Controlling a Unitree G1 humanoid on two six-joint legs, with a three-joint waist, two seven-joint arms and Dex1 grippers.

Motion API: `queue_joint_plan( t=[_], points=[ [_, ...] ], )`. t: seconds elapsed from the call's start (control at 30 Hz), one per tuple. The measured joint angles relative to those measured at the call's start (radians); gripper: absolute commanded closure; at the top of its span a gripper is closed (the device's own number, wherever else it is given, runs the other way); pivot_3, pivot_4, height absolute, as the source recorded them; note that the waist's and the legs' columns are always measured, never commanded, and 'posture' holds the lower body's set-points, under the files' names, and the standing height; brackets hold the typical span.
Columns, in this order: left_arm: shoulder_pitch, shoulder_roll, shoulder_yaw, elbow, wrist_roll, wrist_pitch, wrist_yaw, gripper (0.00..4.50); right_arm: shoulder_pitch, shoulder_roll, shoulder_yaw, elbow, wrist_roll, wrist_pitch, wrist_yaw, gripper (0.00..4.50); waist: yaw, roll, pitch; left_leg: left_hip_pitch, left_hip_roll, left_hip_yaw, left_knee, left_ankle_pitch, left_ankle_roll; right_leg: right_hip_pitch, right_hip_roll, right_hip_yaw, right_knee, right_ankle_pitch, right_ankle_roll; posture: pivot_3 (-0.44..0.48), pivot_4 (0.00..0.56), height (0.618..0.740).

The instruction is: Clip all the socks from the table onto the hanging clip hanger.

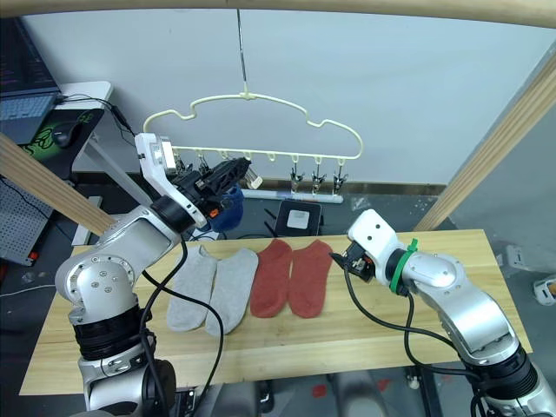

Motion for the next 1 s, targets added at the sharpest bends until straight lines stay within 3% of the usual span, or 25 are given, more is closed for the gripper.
queue_joint_plan(
  t=[0.2, 0.43, 0.67, 1.0],
  points=[
    [0.001, 0.066, -0.010, 0.012, -0.030, -0.001, -0.009, 4.12, -0.007, 0.026, 0.023, 0.023, -0.030, 0.004, -0.009, 1.68, 0.000, 0.000, 0.000, 0.000, 0.000, 0.000, -0.001, 0.000, 0.000, -0.001, 0.000, 0.000, 0.000, 0.000, 0.000, -0.200, 0.320, 0.740],
    [0.050, 0.208, -0.137, -0.009, 0.128, -0.152, -0.135, 4.12, -0.040, 0.066, 0.049, 0.050, -0.066, 0.005, -0.027, 1.68, 0.000, 0.001, 0.001, 0.000, 0.000, 0.000, -0.001, 0.000, 0.000, -0.002, 0.000, 0.001, -0.001, 0.000, 0.000, -0.181, 0.314, 0.740],
    [0.072, 0.249, -0.192, -0.010, 0.252, -0.295, -0.203, 4.12, -0.046, 0.094, 0.052, 0.060, -0.078, 0.005, -0.029, 1.68, 0.002, 0.001, 0.001, -0.001, 0.000, 0.001, -0.002, 0.000, 0.000, -0.002, 0.000, 0.001, -0.001, 0.000, 0.000, -0.179, 0.313, 0.740],
    [0.074, 0.250, -0.206, -0.008, 0.277, -0.314, -0.221, 4.12, -0.047, 0.152, 0.055, 0.088, -0.099, 0.030, -0.058, 1.68, 0.001, 0.001, 0.001, -0.001, 0.001, 0.001, -0.002, 0.000, 0.000, -0.002, 0.000, 0.001, -0.001, 0.000, 0.000, -0.165, 0.331, 0.740]
  ],
)
